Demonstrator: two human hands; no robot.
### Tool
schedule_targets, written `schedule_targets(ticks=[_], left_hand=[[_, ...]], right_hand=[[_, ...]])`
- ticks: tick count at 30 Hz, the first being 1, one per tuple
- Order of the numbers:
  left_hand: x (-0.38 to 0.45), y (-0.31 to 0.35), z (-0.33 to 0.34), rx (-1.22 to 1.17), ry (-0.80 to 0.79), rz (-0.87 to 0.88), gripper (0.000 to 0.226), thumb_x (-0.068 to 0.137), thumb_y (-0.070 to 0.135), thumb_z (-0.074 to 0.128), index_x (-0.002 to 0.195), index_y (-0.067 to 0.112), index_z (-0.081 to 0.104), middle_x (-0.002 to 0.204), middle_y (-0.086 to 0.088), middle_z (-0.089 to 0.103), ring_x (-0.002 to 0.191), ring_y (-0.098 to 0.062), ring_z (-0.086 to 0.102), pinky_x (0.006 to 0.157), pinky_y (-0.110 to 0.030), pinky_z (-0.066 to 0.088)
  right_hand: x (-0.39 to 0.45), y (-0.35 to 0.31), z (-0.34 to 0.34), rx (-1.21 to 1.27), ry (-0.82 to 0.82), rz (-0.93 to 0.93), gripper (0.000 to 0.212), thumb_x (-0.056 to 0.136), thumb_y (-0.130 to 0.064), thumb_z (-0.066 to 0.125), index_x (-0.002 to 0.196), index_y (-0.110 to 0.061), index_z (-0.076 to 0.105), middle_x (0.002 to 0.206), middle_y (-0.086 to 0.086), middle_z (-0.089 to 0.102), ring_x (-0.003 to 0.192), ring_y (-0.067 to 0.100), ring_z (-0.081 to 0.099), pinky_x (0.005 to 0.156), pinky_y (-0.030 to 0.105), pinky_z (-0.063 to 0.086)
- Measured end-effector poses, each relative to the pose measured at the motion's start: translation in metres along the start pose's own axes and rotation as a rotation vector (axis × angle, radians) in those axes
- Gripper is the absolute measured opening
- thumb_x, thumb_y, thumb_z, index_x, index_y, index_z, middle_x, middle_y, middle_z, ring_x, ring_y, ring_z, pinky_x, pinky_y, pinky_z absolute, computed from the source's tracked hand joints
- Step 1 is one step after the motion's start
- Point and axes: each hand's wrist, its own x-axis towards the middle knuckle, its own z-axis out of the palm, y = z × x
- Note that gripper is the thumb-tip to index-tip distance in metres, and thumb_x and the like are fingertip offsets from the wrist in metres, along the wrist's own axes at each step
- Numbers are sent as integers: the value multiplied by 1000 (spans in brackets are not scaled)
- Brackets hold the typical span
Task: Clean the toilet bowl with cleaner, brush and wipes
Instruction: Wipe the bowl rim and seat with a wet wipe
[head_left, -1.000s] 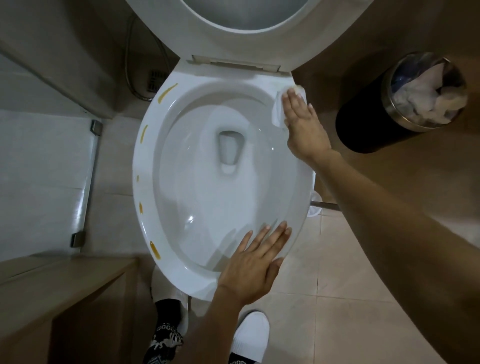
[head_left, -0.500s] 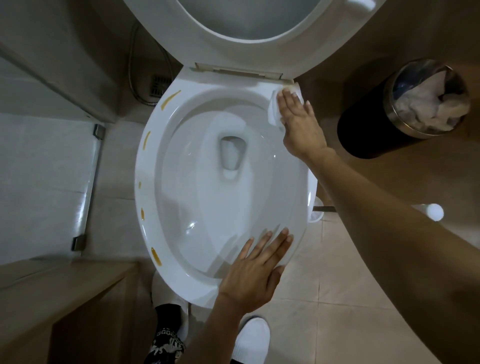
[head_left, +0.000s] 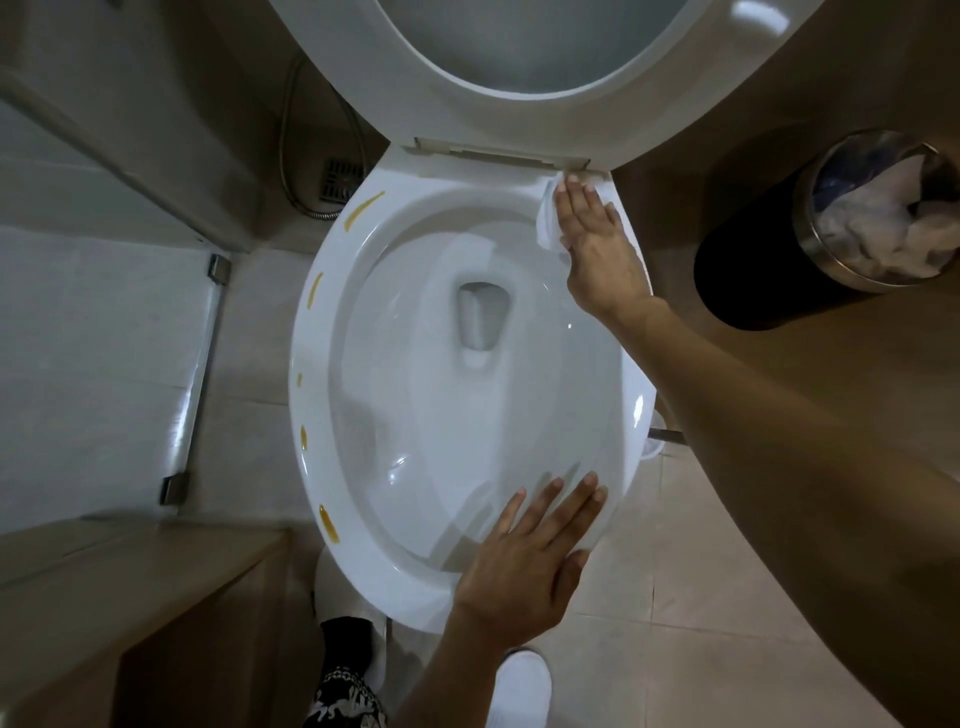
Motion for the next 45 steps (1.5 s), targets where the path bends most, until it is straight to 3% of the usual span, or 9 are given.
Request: schedule_targets(ticks=[6, 11, 14, 17, 22, 25, 29, 37, 45], left_hand=[[0, 0, 3, 23, 17, 5, 55, 103, 39, 21, 151, 35, -8, 157, 20, -14, 146, -10, -7, 116, -45, -3], [0, -1, 6, 45, 29, 2, 56, 103, 38, 20, 152, 31, -5, 159, 14, -7, 146, -14, 5, 115, -47, 14], [0, -2, 6, 36, 24, 3, 56, 102, 39, 19, 151, 33, -7, 158, 15, -9, 147, -13, 2, 116, -46, 11], [-1, -1, 4, 38, 23, 3, 55, 103, 38, 19, 151, 32, -6, 158, 15, -8, 147, -13, 0, 117, -46, 7], [0, 0, 0, -10, 13, 8, 55, 103, 38, 20, 150, 36, -8, 156, 20, -14, 146, -8, -9, 116, -41, -5], [0, 0, 1, -13, 19, 17, 55, 102, 39, 18, 151, 35, -7, 157, 19, -11, 146, -9, -6, 116, -41, -3], [0, -2, 6, 56, 20, 4, 54, 102, 41, 15, 152, 30, -2, 159, 13, -4, 147, -14, 5, 117, -46, 12], [0, 0, -1, 12, 14, 5, 55, 101, 41, 14, 150, 35, -12, 156, 20, -16, 146, -8, -7, 118, -37, 1], [0, -1, 7, 92, 59, 9, 56, 102, 40, 17, 150, 32, -11, 157, 17, -11, 146, -8, -2, 119, -37, 6]], right_hand=[[11, -12, 4, 3, 4, -49, 73, 89, 13, 39, 152, -7, 10, 160, 8, 8, 148, 22, 4, 117, 29, -2], [21, -30, 8, -27, -29, -133, 76, 85, 17, 35, 153, -8, 10, 161, 7, 6, 148, 21, 2, 118, 30, -1], [20, -29, 5, -66, -37, -140, 77, 86, 16, 34, 153, -9, 7, 161, 7, 3, 148, 19, 0, 118, 29, -2], [3, -15, -1, -73, -47, -72, 82, 82, 18, 34, 153, -10, 3, 161, 6, -1, 148, 19, -2, 117, 27, -4], [-37, -3, -7, -4, -6, 192, 76, 91, 11, 38, 154, -11, 2, 161, 3, -3, 148, 17, -6, 117, 27, -1], [-31, -3, -4, 29, 6, 214, 77, 90, 11, 39, 154, -10, 2, 161, 4, -3, 148, 17, -6, 116, 26, -3], [-5, -3, -10, 83, -9, 253, 78, 88, 12, 36, 154, -11, 1, 161, 3, -6, 148, 17, -8, 118, 29, 0], [-46, 9, -8, 156, -26, 269, 76, 90, 11, 36, 154, -12, 3, 161, 1, -4, 148, 16, -6, 122, 34, 7], [-114, -1, -3, 264, 1, 379, 68, 97, 1, 39, 154, -13, 5, 161, 0, -1, 148, 16, -2, 121, 35, 8]])
